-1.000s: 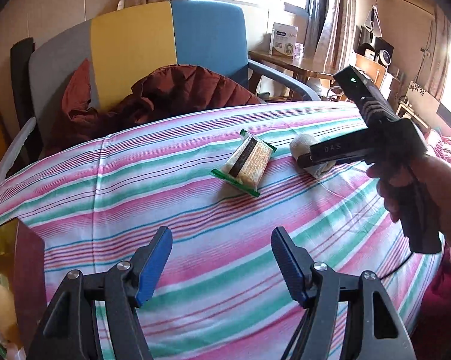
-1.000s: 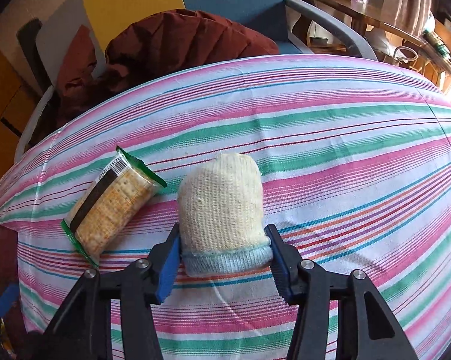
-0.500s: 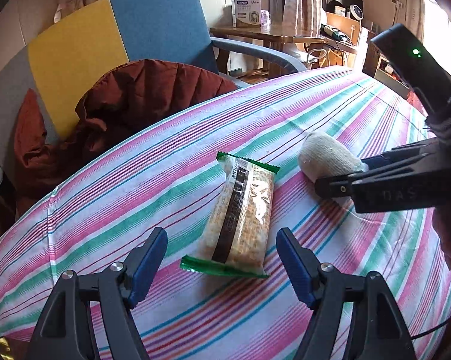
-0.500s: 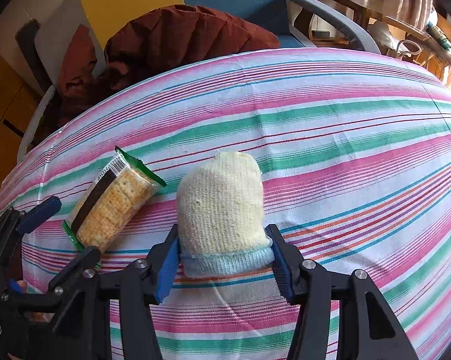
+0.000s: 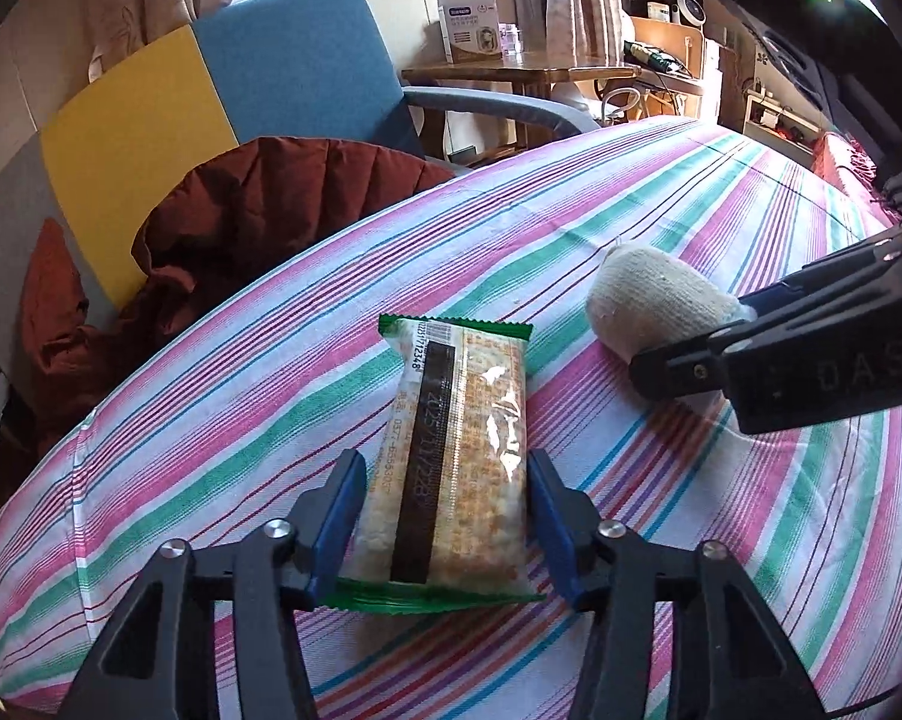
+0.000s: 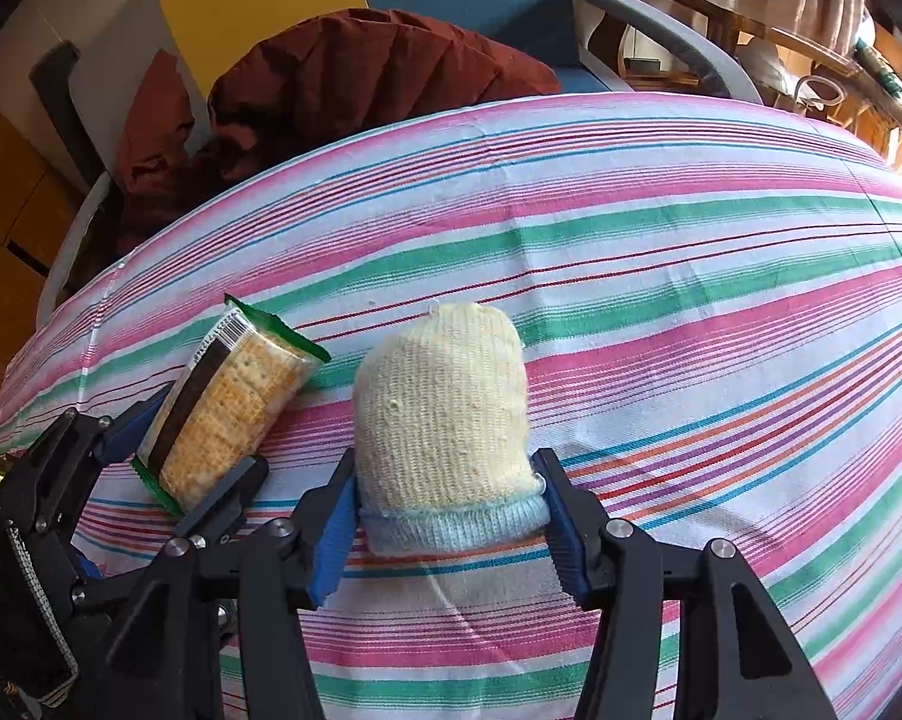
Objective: Organize objects
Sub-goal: 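Grasp the cream knitted roll with the right tool while the left tool grasps the cracker packet, then carry the cracker packet with the left tool into the gold tray and release it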
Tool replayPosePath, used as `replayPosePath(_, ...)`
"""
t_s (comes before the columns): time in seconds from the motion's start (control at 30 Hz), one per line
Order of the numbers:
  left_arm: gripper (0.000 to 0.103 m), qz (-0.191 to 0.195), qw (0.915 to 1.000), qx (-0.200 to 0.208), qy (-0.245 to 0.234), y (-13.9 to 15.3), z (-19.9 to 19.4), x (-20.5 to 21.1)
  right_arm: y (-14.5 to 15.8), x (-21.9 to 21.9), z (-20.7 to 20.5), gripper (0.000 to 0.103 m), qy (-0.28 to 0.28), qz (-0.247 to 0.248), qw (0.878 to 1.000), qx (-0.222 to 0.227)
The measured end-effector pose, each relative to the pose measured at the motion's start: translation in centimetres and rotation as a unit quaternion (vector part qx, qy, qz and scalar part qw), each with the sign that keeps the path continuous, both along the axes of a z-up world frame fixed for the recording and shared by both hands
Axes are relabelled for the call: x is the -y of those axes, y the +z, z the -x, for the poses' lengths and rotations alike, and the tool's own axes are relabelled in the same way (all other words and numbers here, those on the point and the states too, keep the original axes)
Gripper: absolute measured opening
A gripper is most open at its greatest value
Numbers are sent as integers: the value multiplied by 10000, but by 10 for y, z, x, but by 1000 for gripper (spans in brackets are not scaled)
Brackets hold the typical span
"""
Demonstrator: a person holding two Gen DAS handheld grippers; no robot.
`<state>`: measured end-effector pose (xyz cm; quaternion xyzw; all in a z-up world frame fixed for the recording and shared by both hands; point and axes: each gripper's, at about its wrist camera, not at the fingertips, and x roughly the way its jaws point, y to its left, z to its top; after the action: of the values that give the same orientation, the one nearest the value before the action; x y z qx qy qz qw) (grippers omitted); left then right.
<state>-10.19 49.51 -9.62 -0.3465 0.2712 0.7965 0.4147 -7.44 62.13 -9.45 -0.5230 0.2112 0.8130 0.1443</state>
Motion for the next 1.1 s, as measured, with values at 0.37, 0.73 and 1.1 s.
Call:
replayPosePath(0.37,46,-416,9976,-115,543,10,-13,35,8,2,-3,53,105,-28,9999,-120)
replayPosePath(0.73,46,-1251,9823,153,1385,24,-34,123,16,38,-14,53,936,241,9946,-366)
replayPosePath(1.1,46,-1610,9640,303,2092,32,-56,202,4,55,3,53,1501,311,9862,-632)
